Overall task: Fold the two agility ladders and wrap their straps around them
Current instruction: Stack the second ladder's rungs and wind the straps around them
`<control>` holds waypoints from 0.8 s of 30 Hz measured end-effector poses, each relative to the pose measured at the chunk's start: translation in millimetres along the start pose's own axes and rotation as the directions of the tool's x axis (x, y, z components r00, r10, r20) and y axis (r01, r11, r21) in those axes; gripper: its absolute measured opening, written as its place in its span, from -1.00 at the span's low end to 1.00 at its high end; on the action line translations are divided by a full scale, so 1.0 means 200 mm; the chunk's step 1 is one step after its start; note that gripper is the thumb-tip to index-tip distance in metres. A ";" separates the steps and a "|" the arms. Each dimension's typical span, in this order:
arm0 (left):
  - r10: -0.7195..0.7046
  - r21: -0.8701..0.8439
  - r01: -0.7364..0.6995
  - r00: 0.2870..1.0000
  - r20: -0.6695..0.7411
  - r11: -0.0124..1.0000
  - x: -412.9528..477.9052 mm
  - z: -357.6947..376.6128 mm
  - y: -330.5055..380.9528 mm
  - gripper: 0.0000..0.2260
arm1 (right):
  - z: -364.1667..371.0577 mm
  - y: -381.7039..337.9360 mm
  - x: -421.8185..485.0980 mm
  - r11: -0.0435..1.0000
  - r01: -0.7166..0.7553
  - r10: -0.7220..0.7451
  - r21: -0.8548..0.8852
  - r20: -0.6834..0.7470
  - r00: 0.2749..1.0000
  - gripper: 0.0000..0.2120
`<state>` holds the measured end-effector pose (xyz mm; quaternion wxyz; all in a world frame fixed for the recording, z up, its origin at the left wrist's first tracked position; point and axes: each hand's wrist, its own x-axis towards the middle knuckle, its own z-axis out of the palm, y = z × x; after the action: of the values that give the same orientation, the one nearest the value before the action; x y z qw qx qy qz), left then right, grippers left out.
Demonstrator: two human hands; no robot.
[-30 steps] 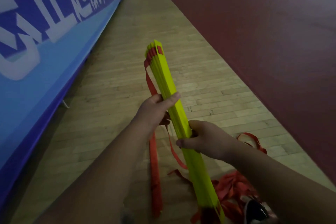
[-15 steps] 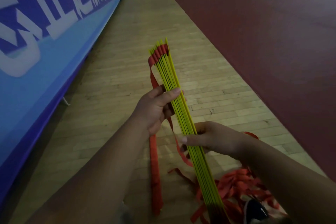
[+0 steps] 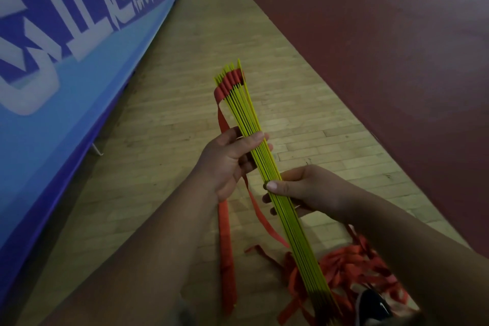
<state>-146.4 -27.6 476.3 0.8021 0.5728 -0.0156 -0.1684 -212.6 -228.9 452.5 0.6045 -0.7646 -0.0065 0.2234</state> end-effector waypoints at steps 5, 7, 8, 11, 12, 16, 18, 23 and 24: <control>0.026 0.029 -0.026 1.000 0.008 0.999 0.01 0.00 0.01 -0.51 | -0.01 0.00 0.01 0.999 -0.024 0.024 -0.022 -0.003 1.000 -0.61; 0.030 0.040 -0.030 1.000 0.008 0.999 0.01 -0.01 0.01 -0.56 | 0.00 0.00 0.01 0.999 -0.013 0.013 -0.046 -0.016 1.000 -0.61; 0.028 0.055 -0.029 0.999 0.015 0.998 0.02 -0.01 0.02 -0.60 | 0.01 0.00 0.01 0.998 -0.008 0.007 -0.056 -0.028 1.000 -0.60; 0.014 0.101 -0.020 0.998 0.058 0.995 0.01 0.00 0.02 -0.65 | 0.01 0.01 0.01 0.998 -0.013 0.011 -0.063 -0.036 0.999 -0.55; 0.012 0.115 -0.020 0.997 0.072 0.993 0.01 0.00 0.01 -0.62 | 0.01 0.02 0.01 0.998 -0.017 0.015 -0.064 -0.032 0.999 -0.56; 0.027 0.188 -0.045 0.995 0.097 0.981 0.00 -0.01 0.01 -0.52 | 0.02 0.03 0.02 0.998 -0.024 0.022 -0.066 -0.032 0.999 -0.61; 0.034 0.254 -0.054 0.996 0.084 0.966 0.00 -0.01 0.02 -0.60 | 0.01 0.02 0.01 0.998 -0.025 0.024 -0.058 -0.019 1.000 -0.64; 0.116 0.770 -0.076 0.993 0.002 0.633 -0.05 -0.02 0.10 -0.65 | 0.01 0.03 0.02 0.999 -0.047 0.047 -0.017 0.002 0.999 -0.60; 0.149 0.855 -0.055 0.988 -0.027 0.517 -0.07 -0.02 0.13 -0.58 | 0.01 0.03 0.02 0.998 -0.057 0.057 -0.023 0.003 0.998 -0.58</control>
<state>-152.8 -12.7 501.0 0.4284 0.8967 -0.0907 -0.0639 -211.9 -227.1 444.6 0.5889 -0.7711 0.0114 0.2418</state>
